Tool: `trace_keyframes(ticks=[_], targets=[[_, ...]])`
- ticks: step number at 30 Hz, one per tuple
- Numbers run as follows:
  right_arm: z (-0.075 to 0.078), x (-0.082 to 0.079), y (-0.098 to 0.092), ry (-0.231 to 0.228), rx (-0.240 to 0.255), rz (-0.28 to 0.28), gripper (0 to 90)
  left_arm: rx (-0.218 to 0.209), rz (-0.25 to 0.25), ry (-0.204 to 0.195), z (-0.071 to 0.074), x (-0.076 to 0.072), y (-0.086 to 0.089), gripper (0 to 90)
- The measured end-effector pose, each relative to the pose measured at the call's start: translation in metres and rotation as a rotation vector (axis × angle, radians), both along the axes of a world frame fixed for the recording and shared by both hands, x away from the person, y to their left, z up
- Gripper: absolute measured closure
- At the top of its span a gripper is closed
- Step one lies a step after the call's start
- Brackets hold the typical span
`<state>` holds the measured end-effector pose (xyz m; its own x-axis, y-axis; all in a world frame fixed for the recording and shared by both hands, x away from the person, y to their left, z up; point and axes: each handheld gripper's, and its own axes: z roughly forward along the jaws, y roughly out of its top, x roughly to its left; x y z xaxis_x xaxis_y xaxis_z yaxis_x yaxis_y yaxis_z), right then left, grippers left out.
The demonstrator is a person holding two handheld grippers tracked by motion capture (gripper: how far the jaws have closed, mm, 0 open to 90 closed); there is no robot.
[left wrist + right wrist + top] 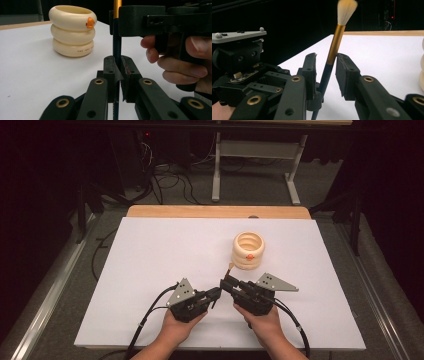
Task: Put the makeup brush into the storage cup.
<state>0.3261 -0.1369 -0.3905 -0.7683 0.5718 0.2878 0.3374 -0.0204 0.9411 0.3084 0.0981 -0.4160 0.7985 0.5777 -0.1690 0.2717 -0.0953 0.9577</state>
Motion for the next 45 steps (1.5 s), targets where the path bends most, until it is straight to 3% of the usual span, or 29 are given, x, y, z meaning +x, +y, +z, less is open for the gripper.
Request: trace_keyframes(ticks=[27, 45], targets=[[-0.0038, 0.0005, 0.0031, 0.034, 0.002, 0.007, 84.4, 0.001, -0.011, -0.001, -0.0013, -0.0004, -0.0019, 83.7], [-0.0037, 0.0009, 0.0029, 0.037, 0.008, 0.017, 84.9, 0.004, -0.013, -0.009, -0.0004, -0.0006, -0.0023, 82.2]])
